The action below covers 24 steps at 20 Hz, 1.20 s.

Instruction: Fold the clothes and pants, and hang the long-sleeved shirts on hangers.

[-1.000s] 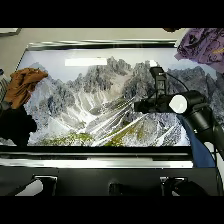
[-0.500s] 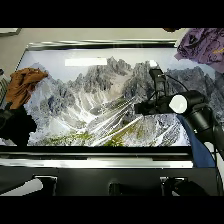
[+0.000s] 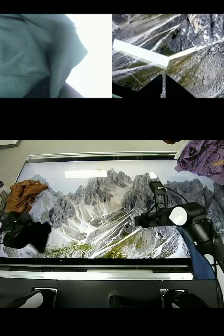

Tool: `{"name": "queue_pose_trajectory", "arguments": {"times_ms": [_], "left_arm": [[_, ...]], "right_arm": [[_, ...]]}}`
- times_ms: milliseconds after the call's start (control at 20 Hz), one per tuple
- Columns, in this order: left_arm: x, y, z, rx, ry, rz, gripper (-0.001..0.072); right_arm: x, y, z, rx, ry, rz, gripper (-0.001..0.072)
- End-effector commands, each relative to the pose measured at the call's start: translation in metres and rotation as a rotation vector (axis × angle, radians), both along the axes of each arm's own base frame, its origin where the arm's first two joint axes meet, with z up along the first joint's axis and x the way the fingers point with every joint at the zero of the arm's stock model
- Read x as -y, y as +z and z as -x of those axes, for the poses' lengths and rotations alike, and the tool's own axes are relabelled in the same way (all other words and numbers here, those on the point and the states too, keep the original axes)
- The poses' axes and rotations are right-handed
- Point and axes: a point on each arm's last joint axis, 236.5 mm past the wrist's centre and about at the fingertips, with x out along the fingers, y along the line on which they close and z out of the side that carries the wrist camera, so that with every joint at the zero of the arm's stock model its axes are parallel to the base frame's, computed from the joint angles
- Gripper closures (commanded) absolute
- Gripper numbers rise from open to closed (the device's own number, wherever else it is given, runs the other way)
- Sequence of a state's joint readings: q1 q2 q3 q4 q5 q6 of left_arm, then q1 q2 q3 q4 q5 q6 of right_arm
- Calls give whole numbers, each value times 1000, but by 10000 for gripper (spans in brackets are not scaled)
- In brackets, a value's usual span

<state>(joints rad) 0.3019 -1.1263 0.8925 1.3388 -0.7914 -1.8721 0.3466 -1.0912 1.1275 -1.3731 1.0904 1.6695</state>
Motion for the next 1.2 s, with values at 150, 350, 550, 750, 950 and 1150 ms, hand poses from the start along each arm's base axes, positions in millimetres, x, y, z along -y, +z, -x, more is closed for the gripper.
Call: {"name": "queue_pose_trajectory", "arguments": {"times_ms": [150, 350, 550, 750, 950, 1150], "left_arm": [[290, 103, 12, 288, -465, 417, 694], [395, 92, 28, 326, -492, 554, 693], [436, 6, 43, 137, -453, 555, 677], [407, -3, 28, 91, -407, 537, 146], [301, 59, -13, 253, -446, 396, 104], [185, 91, -29, 324, -330, 290, 104]], "right_arm": [[14, -7, 12, -45, 9, 71, 503], [54, -8, 30, -82, 8, 238, 499], [85, -3, 52, -132, -7, 352, 496], [82, 0, 41, -96, -73, 314, 329], [117, 11, 7, -6, -293, 275, 318], [126, -23, -40, -126, -525, -192, 257]]}}
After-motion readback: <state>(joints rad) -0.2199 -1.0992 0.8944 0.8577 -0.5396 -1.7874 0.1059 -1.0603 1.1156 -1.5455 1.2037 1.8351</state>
